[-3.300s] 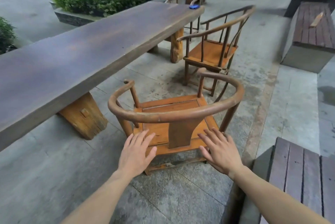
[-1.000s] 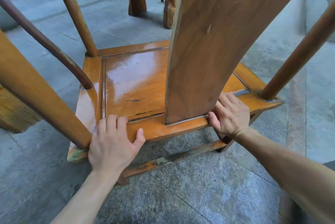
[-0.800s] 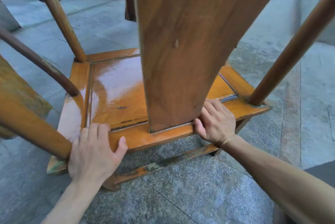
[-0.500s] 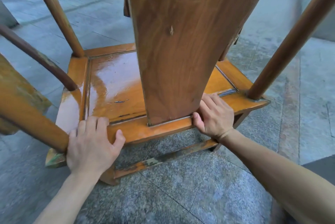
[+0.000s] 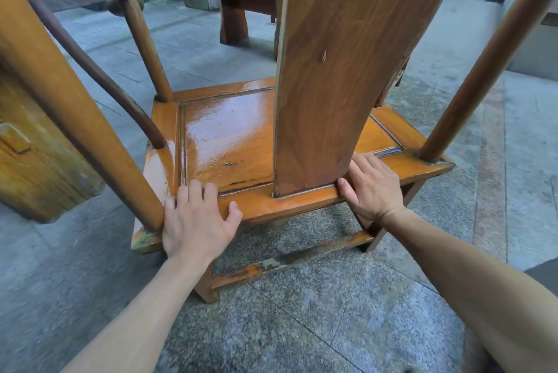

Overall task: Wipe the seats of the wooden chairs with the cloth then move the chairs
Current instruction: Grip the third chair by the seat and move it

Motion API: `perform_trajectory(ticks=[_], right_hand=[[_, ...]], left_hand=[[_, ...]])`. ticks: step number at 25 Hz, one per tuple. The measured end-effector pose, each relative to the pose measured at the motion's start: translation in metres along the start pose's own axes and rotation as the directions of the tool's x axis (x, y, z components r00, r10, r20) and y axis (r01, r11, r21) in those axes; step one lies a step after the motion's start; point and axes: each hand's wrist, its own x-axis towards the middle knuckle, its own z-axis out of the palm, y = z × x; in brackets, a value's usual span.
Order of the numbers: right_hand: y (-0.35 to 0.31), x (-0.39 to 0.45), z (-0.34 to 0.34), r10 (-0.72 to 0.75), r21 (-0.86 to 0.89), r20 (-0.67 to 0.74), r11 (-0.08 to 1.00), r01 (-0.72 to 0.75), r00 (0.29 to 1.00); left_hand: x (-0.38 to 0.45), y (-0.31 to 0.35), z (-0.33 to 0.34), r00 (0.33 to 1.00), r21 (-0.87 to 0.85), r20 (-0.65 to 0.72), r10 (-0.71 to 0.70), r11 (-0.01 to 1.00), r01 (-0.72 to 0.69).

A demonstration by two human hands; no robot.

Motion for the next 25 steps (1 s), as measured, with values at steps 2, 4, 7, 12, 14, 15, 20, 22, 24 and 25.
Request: perform_trajectory(ticks=[2,4,7,12,14,15,20,22,24,25], right_hand=[[-0.001,0.000,-0.003,-0.008,0.009,0.040,1.000,0.008,0.999],[0.000,0.001,-0.007,-0.026,0.025,0.071,0.999,0.025,0.997],[-0.002,0.001,-0.010,-0.015,0.039,0.102,0.999,0.011,0.995],[-0.007,0.002,-0.013,0.050,0.051,0.114,0.997,-0.056,0.992],[-0.007,0.001,-0.012,0.064,0.040,0.122,0.997,-0.070,0.990],[-0.008,0.001,-0.012,0.072,0.034,0.119,0.996,-0.077,0.990],[-0.017,0.008,-0.015,0.187,0.070,0.099,0.979,-0.194,0.977],[-0.025,0.012,-0.019,0.250,0.137,0.073,0.956,-0.258,0.966],[-0.036,0.015,-0.026,0.322,0.286,0.060,0.901,-0.325,0.945],[-0.042,0.017,-0.029,0.352,0.352,0.060,0.868,-0.350,0.934]], left_hand=[[0.000,-0.001,0.000,1.000,0.000,0.004,0.005,1.000,-0.005],[0.000,-0.001,-0.001,1.000,-0.006,0.007,0.004,1.000,-0.004],[0.000,-0.001,-0.002,1.000,-0.006,0.017,0.001,1.000,-0.001],[0.000,-0.002,-0.003,1.000,-0.010,0.026,-0.002,1.000,0.002],[-0.001,-0.001,-0.003,1.000,-0.005,0.030,-0.001,1.000,0.001],[-0.001,-0.001,-0.003,1.000,-0.003,0.027,-0.005,1.000,0.005],[-0.001,-0.002,-0.002,1.000,-0.012,0.016,-0.002,1.000,0.002],[0.000,-0.002,-0.002,1.000,-0.012,0.014,0.004,1.000,-0.004],[-0.001,-0.002,-0.001,1.000,-0.012,0.009,0.010,1.000,-0.010],[-0.001,-0.003,-0.001,1.000,-0.011,0.005,0.012,1.000,-0.012]])
